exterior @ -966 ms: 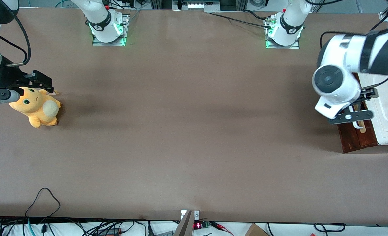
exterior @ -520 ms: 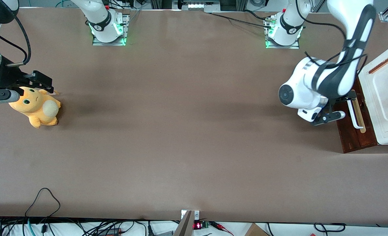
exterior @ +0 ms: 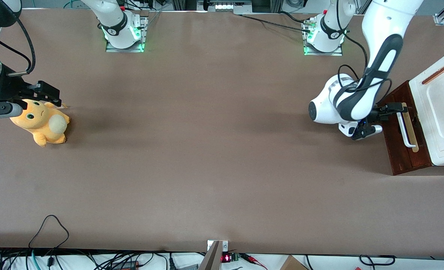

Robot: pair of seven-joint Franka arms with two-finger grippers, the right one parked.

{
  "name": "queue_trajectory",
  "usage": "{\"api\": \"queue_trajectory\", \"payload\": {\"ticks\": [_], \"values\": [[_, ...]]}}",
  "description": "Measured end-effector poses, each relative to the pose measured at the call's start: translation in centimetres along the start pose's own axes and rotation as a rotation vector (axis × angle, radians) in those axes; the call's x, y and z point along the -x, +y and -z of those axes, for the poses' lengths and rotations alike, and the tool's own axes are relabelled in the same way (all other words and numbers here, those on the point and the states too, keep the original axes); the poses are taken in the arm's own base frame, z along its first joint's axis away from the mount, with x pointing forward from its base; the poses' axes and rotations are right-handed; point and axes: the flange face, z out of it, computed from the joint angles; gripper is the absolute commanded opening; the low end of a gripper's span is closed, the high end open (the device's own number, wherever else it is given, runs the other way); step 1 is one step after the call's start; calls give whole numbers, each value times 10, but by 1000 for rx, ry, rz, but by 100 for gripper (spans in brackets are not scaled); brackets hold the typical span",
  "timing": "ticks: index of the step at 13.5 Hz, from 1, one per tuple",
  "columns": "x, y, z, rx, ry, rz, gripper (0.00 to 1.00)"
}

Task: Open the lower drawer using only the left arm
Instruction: 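Move the open left gripper down onto the white drawer handle and close it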

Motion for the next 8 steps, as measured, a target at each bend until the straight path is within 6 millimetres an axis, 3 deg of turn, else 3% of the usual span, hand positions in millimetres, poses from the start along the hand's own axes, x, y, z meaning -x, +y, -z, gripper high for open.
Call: {"api": "queue_trajectory", "payload": {"ticks": [8], "values": [[4,42,-8,-102,42,13,94]]}}
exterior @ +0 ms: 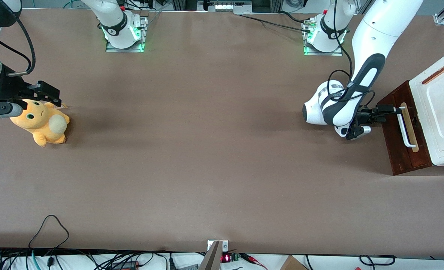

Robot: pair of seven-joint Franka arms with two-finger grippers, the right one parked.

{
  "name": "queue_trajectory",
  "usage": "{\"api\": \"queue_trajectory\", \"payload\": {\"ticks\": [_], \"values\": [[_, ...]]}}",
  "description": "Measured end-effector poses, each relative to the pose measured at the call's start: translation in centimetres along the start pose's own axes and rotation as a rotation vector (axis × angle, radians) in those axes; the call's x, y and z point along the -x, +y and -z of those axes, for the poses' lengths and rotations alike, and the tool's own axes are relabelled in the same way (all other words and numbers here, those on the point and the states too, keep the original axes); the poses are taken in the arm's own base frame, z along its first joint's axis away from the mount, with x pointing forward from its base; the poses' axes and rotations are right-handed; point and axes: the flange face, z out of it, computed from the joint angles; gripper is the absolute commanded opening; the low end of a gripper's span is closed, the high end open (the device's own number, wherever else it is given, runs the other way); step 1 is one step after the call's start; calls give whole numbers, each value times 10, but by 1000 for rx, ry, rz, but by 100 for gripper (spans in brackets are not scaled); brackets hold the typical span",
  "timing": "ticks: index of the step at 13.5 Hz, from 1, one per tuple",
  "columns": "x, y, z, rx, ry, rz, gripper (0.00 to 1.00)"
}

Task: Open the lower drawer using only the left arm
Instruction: 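Move the open left gripper down onto the white drawer handle and close it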

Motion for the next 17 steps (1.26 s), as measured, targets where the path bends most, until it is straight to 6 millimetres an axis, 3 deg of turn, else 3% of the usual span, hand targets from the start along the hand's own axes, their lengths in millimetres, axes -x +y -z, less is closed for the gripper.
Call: {"api": "queue_trajectory", "payload": {"ticks": [10,12,15,17], "values": [[-24,0,-33,-3,-17,6,87],[-28,-1,-43,-9,-6,-4,78],[-28,0,-45,-7,-4,-10,57],[-28,1,-44,-5,-4,-13,49]]}}
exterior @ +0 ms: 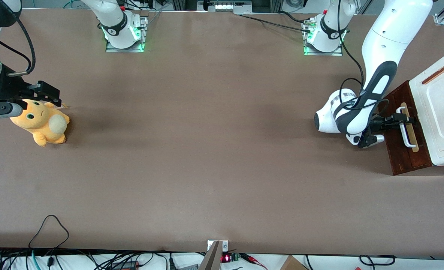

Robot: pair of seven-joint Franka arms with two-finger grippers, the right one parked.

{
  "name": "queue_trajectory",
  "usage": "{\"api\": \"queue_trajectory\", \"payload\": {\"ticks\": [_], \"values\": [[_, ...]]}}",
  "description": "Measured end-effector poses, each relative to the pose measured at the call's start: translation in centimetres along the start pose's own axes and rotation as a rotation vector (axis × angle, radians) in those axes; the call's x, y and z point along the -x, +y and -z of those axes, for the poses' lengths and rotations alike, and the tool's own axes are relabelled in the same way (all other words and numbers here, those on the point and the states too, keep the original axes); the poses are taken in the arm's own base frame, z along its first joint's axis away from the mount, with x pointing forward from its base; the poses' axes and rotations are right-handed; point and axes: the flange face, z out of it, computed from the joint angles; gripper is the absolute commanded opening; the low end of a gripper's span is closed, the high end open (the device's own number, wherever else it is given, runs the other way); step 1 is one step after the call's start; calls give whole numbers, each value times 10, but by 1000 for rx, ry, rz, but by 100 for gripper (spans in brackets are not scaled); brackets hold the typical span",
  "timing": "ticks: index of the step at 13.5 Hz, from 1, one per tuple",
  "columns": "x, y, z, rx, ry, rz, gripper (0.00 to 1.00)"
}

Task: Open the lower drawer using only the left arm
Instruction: 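Move the open left gripper down onto the white drawer handle and close it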

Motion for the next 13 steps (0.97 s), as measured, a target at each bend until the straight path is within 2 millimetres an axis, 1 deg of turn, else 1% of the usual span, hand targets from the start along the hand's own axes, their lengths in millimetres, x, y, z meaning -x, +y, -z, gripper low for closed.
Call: {"api": "queue_trajectory", "payload": {"ticks": [6,8,9,13], "values": [[1,8,-3,11,-1,-32,48],[1,9,-7,14,-7,-37,43],[1,9,-8,14,-8,-38,43],[1,10,-8,17,-8,-38,30]]}}
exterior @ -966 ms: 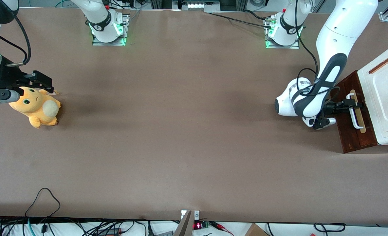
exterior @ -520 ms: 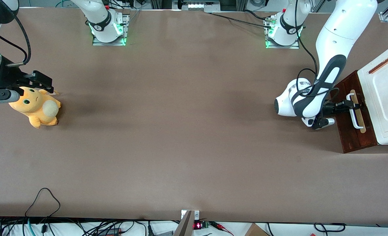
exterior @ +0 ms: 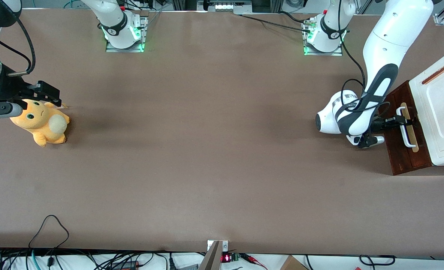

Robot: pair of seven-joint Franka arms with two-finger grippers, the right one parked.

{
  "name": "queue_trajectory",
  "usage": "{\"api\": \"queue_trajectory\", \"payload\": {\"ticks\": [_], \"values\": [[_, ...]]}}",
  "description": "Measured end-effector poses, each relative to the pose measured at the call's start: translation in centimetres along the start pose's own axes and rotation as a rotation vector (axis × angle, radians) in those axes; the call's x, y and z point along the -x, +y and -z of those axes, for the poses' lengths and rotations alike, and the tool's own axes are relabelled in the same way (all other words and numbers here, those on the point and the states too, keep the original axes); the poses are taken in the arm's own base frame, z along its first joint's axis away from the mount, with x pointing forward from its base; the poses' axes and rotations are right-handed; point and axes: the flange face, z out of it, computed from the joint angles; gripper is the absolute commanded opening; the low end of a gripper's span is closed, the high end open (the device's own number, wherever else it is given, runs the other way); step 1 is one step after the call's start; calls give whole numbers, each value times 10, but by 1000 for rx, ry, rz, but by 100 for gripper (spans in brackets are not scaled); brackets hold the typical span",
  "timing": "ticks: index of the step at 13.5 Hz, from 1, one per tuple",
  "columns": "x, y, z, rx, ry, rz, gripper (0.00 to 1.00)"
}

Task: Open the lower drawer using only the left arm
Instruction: 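Move the open left gripper down onto the white drawer handle and close it, then pull the gripped handle away from the cabinet to slide the drawer out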

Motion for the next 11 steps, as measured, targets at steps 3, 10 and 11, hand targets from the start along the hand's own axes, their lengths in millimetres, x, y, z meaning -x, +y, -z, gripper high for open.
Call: {"api": "queue_trajectory", "payload": {"ticks": [3,10,11], "values": [[0,0,0,1,1,1,14],[-2,-3,2,-10,1,15,3],[-2,-3,2,-10,2,15,3]]}}
